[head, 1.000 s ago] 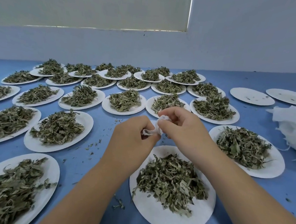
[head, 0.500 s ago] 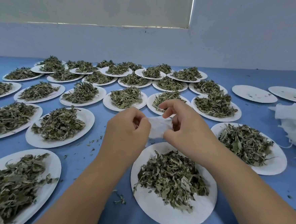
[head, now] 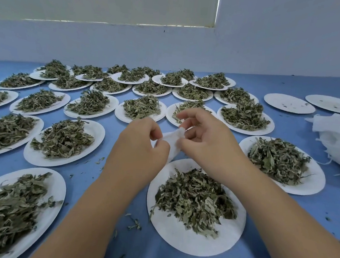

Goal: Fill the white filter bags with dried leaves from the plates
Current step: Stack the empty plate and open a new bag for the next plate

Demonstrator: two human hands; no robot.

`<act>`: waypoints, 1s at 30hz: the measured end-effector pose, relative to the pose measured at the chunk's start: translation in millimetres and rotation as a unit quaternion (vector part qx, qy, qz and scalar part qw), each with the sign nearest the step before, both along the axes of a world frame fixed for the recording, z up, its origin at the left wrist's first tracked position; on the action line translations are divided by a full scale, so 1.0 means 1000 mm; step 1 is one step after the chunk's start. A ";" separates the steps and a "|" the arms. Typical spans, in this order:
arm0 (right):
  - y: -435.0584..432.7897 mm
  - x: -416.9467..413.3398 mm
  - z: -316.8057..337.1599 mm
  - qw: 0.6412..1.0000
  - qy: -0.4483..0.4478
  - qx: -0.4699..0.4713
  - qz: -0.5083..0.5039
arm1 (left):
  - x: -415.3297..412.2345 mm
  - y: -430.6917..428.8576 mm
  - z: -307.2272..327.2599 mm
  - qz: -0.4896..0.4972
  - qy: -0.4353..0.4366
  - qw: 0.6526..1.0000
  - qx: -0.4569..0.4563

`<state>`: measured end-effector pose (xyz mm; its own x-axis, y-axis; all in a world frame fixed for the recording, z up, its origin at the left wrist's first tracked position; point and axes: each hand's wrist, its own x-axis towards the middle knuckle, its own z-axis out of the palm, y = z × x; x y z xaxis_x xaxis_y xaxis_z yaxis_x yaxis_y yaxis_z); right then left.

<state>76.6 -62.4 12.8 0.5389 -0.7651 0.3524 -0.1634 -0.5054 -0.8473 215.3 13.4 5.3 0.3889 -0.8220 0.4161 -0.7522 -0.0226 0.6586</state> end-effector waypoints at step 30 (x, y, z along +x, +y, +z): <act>0.000 -0.027 0.018 0.991 0.135 0.011 -0.023 | 0.003 0.009 0.005 -0.096 0.039 0.991 -0.081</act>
